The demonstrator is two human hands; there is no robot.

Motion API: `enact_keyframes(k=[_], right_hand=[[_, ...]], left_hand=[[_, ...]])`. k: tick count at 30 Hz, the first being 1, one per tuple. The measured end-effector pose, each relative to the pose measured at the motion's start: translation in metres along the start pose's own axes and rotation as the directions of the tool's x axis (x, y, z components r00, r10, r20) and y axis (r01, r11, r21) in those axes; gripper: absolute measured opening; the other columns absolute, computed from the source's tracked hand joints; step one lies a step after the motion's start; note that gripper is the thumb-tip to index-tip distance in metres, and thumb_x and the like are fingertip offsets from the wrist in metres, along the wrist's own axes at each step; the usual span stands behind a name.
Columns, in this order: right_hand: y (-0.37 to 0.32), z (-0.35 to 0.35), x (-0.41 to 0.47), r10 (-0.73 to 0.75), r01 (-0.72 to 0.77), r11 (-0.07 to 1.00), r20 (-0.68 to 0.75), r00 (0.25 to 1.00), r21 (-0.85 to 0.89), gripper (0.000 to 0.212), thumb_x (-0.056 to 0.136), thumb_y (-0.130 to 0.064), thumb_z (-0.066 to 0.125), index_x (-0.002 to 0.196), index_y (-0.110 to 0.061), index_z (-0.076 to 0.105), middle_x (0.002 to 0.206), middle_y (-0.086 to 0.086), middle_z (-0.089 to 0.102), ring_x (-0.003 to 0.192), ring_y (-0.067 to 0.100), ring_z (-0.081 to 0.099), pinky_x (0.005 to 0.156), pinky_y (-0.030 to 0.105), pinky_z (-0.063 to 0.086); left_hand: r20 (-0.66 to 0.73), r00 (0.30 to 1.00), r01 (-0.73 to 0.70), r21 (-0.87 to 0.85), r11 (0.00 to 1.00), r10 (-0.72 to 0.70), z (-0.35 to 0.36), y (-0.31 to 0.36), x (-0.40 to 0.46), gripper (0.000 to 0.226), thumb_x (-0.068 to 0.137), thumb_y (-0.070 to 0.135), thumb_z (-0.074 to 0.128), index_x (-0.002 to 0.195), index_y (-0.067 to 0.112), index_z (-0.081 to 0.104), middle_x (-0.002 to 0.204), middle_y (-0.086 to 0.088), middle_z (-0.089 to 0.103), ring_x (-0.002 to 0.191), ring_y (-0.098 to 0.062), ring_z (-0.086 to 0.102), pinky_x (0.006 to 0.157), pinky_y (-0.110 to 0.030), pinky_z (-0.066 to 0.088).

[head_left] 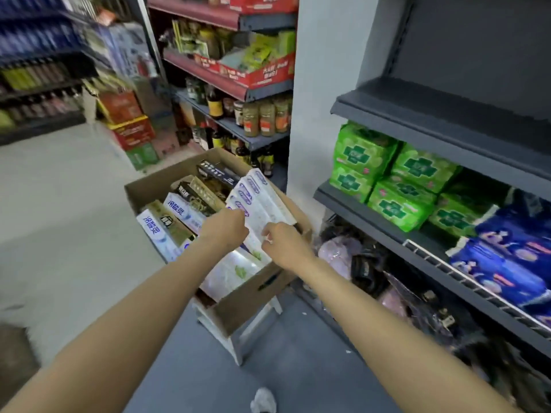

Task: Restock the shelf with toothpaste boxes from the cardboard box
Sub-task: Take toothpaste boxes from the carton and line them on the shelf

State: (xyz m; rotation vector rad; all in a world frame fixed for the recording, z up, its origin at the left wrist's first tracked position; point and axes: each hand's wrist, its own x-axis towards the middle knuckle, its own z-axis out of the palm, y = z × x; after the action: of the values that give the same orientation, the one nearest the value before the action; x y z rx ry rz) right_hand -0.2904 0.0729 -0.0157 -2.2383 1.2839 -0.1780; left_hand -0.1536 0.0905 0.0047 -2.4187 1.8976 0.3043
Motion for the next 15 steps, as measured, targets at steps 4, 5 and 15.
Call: enact_keyframes(k=[4, 5, 15], right_hand=[[-0.026, 0.032, 0.048, 0.002, -0.004, 1.000, 0.081, 0.997, 0.026, 0.038, 0.093, -0.017, 0.049, 0.130, -0.009, 0.048, 0.128, 0.015, 0.048, 0.118, 0.030, 0.047, 0.095, 0.038, 0.044], [-0.032, 0.039, 0.058, 0.008, -0.010, 1.000, 0.090, 0.996, 0.022, 0.039, 0.093, -0.018, 0.049, 0.130, -0.009, 0.047, 0.128, 0.015, 0.046, 0.119, 0.030, 0.045, 0.095, 0.039, 0.044], [-0.069, 0.105, 0.119, 0.164, -0.154, 0.986, 0.296, 0.941, -0.057, 0.059, 0.096, -0.024, 0.048, 0.149, -0.018, 0.023, 0.146, 0.016, 0.034, 0.133, 0.030, 0.037, 0.105, 0.035, 0.035]], left_hand=[[0.104, 0.995, -0.002, 0.096, 0.995, -0.008, 0.012, -0.075, 0.029, 0.017, 0.094, 0.016, 0.040, 0.100, 0.008, 0.054, 0.104, -0.011, 0.060, 0.093, -0.030, 0.058, 0.073, -0.035, 0.044], [0.148, 0.989, -0.020, 0.117, 0.993, 0.002, 0.015, -0.092, 0.034, 0.020, 0.095, 0.018, 0.040, 0.104, 0.009, 0.055, 0.106, -0.011, 0.061, 0.096, -0.029, 0.058, 0.077, -0.036, 0.046], [0.613, 0.777, -0.297, 0.157, 0.942, 0.143, 0.021, -0.200, 0.082, 0.093, 0.070, 0.075, 0.057, 0.145, 0.027, 0.032, 0.148, 0.004, 0.038, 0.137, -0.024, 0.034, 0.112, -0.047, 0.022]])
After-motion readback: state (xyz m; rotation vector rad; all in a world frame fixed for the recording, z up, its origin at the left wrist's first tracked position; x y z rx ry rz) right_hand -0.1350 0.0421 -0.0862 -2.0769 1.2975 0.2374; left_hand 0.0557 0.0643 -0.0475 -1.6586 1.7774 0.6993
